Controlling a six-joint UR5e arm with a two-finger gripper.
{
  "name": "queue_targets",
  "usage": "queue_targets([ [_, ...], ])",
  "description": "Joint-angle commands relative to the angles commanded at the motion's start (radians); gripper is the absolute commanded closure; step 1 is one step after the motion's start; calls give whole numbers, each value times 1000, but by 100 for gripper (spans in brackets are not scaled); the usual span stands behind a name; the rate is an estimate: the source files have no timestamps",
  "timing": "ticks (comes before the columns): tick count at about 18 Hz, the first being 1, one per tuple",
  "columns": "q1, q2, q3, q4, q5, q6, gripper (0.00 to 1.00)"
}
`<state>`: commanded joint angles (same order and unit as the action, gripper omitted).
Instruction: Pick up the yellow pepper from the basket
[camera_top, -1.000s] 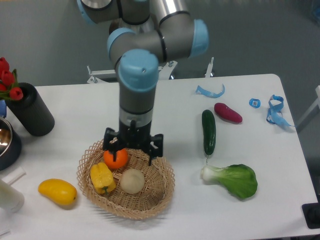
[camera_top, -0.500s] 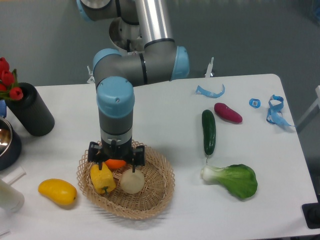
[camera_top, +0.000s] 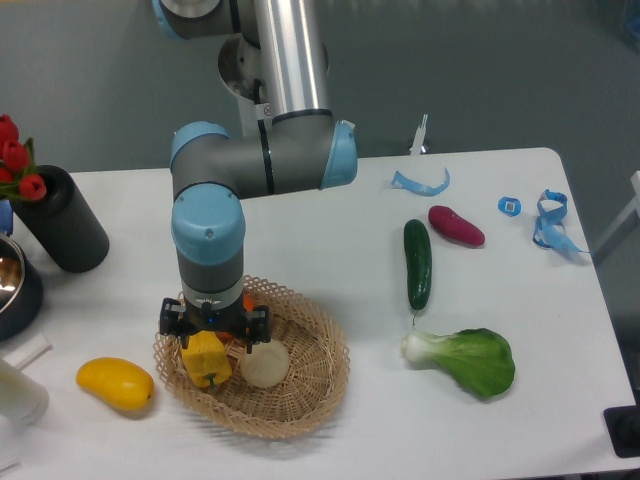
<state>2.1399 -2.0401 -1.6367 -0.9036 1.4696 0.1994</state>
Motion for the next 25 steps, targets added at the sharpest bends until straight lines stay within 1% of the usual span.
queue_targets([
  [4, 0, -8, 0, 15, 2, -8, 0],
  [10, -9, -28, 6, 15, 2, -38, 0],
  [17, -12, -45, 0, 15, 2, -40, 0],
  [24, -12, -46, 3, 15, 2, -41, 0],
  [25, -12, -46, 5, 15, 2, -41, 2],
])
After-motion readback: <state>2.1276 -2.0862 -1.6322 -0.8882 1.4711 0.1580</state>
